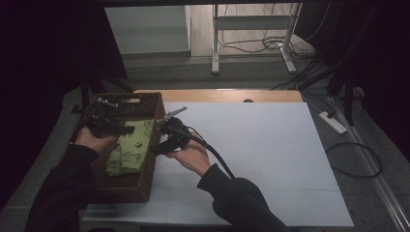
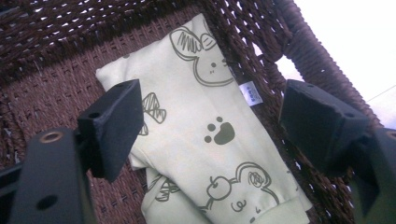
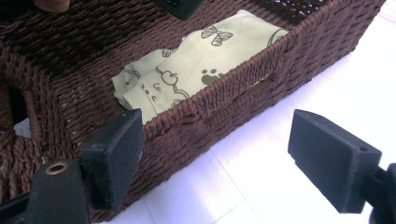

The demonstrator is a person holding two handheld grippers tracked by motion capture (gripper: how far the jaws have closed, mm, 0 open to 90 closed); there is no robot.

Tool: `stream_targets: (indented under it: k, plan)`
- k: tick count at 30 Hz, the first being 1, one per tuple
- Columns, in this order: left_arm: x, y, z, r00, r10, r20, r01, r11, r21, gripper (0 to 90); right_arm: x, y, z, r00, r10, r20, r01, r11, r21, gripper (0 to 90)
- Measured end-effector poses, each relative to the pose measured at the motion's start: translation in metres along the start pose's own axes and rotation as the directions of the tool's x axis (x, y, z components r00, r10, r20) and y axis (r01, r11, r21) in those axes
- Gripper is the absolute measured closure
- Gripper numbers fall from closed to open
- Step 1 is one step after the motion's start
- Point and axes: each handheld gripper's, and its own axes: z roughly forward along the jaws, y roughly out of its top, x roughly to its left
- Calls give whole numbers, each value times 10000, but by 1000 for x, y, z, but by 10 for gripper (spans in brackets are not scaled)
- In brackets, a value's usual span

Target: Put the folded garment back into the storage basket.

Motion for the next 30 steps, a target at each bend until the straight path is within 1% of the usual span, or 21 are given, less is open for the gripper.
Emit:
stream_targets:
  k: [7, 10, 15, 18, 24, 26, 30]
  plan:
    - [-8, -3, -1, 9999, 120, 79, -119, 9998, -131, 155, -4, -4, -4, 10000, 52, -49, -52, 10000, 57, 161]
    - [-11, -5, -1, 9999, 149, 37, -148, 9996, -246, 126, -7, -7, -7, 9999, 125, -103, -125, 9999, 42, 150]
    - [-16, -9, 0, 9998, 182, 72, -180, 9995, -247, 93, -11, -12, -10, 9999, 108, -22, -108, 9998, 143, 108]
    - [-17, -10, 0, 9999, 122, 109, -119, 9996, -275, 73, -13, -15, -12, 9999, 106, -75, -105, 9998, 161, 99]
    - [-23, -12, -2, 9996, 240, 114, -237, 9993, -285, 46, -17, -21, -17, 9999, 109, -89, -108, 9997, 218, 67]
    - [-25, -13, -3, 9995, 280, 125, -276, 9990, -342, 34, -18, -23, -19, 9999, 103, -98, -101, 9997, 229, 58]
    - [-29, -14, -5, 9993, 334, 186, -322, 9977, -603, 14, -21, -27, -23, 9999, 60, -119, -57, 9996, 276, 37]
